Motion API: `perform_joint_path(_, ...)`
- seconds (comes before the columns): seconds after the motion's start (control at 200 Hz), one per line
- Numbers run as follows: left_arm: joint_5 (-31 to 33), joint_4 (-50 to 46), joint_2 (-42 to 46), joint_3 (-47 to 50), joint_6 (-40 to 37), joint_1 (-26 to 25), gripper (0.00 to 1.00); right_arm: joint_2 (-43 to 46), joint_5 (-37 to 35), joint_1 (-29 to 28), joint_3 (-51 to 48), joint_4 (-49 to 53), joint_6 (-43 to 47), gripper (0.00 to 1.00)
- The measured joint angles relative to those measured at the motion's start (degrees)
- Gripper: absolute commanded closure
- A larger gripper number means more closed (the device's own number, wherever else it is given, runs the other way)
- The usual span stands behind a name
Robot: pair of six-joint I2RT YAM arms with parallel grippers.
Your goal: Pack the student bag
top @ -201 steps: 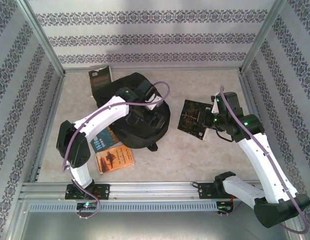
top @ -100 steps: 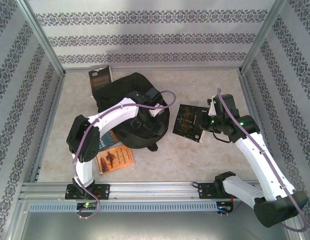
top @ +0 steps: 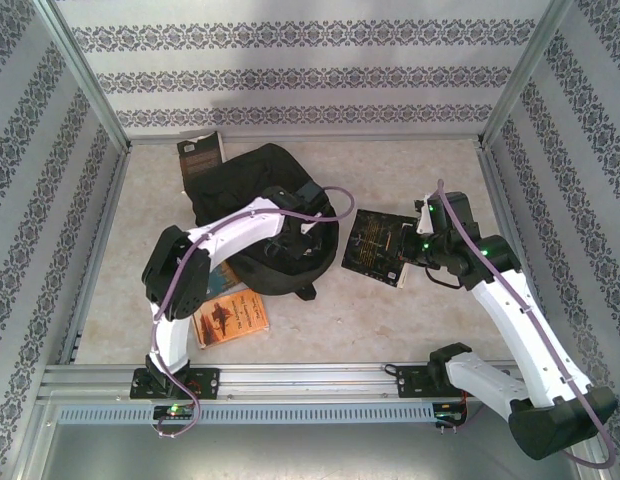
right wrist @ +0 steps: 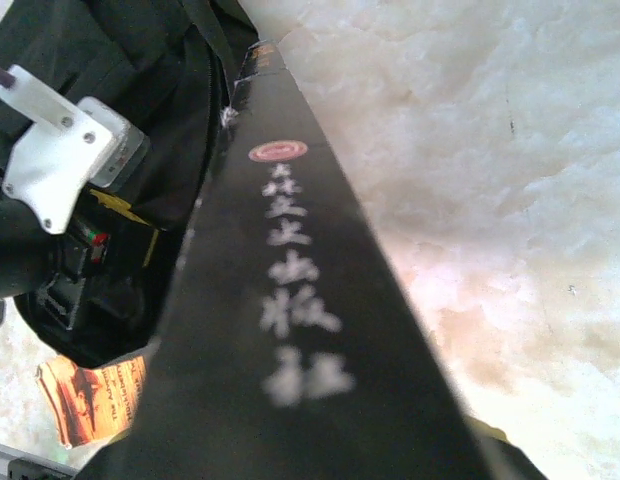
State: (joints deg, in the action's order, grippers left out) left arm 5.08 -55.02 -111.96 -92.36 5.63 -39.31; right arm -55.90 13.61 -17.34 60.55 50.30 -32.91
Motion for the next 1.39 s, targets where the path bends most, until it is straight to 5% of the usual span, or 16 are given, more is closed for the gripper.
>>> perform_joint_path(0.3,-0.9,-1.7,8.2,-4.9,0.9,2.0,0.96,0.0,-0.1,0.0,0.4,0.0,-0.9,1.0)
perform_joint_path(0.879,-25.7,1.5,14.1,-5.2,12.6,10.5,0.92,-8.1,6.7,-3.7,3.2,-14.4,-22.1,1.0)
perform_joint_path(1.394,-36.5,8.2,11.7,-7.7,24.4,11.2,0.88,1.1,6.0,-1.6,4.2,-6.1,-30.1,1.0)
